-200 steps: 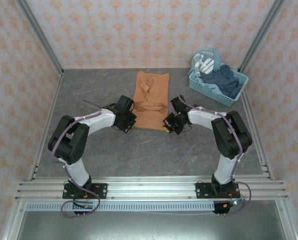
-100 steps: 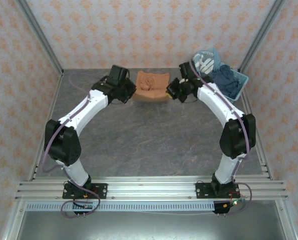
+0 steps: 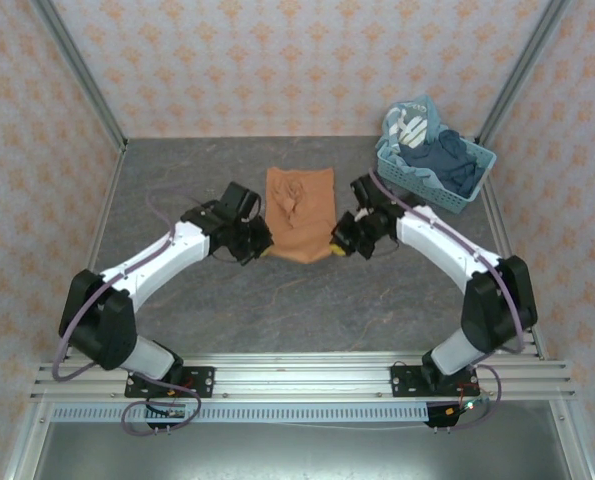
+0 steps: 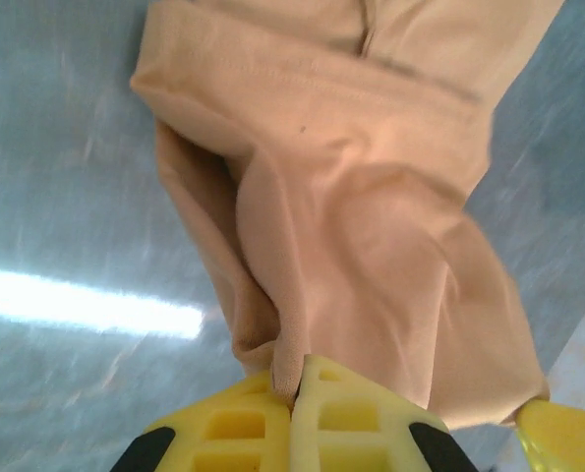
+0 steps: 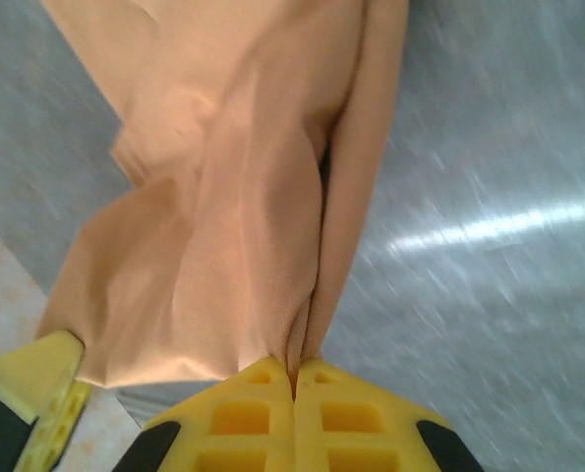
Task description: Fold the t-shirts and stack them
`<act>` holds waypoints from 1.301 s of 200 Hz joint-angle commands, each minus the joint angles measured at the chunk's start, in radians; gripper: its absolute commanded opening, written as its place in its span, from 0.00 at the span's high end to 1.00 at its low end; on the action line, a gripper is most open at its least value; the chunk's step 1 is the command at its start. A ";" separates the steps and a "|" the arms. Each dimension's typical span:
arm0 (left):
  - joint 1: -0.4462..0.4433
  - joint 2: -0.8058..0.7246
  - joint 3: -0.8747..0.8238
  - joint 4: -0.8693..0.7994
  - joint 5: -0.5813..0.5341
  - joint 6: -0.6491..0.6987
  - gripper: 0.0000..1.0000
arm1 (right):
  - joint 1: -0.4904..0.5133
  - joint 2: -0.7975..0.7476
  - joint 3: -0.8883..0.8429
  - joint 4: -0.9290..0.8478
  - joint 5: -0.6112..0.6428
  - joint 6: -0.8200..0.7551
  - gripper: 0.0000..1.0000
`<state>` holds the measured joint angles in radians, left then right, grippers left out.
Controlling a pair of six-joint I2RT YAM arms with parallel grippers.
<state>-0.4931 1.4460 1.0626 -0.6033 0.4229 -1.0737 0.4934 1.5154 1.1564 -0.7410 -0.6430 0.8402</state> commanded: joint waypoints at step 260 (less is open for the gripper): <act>0.239 0.591 0.595 0.054 -0.010 0.056 0.35 | -0.215 0.779 0.955 -0.163 0.120 -0.074 0.56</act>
<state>-0.2642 2.0800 1.5558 -0.5316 0.4992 -1.0473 0.2939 2.2681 2.0033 -0.8326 -0.6228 0.8253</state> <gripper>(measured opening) 0.567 0.369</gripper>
